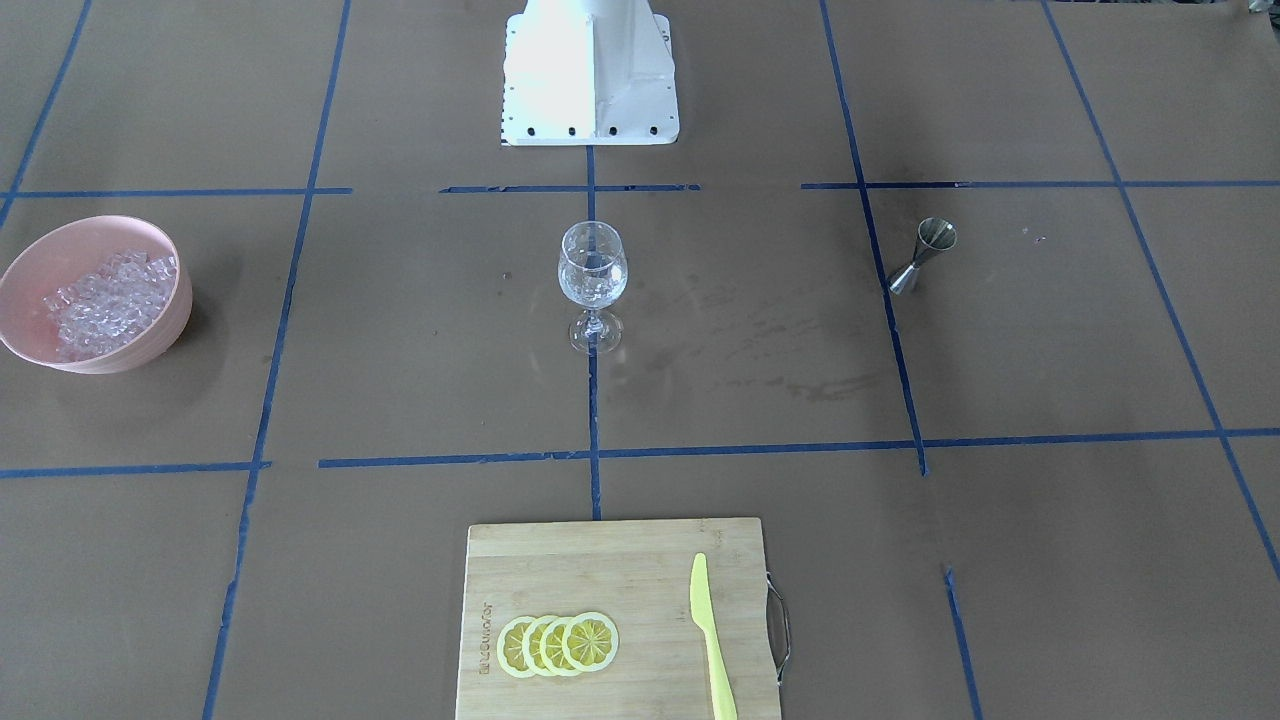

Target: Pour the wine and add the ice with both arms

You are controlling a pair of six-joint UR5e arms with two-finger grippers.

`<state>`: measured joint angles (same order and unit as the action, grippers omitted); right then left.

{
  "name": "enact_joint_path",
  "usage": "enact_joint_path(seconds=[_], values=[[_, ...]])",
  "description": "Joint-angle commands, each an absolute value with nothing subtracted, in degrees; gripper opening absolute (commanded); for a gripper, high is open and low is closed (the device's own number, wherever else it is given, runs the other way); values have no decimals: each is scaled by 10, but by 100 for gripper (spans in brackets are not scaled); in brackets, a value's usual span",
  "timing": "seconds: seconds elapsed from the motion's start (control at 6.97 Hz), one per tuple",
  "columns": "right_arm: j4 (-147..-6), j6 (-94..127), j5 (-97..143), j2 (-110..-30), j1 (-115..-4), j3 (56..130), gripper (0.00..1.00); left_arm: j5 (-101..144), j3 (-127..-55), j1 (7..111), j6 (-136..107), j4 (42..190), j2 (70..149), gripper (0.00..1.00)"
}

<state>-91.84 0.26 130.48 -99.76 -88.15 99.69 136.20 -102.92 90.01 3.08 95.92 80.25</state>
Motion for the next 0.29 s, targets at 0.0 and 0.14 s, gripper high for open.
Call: enact_joint_path(seconds=[0.0,0.14], values=[[-918,3,1305,-996,-882,991,100,1362,-1029,900,31,960,802,100],[-918,3,1305,-995,-882,991,100,1362,-1028,900,31,960,803,100]])
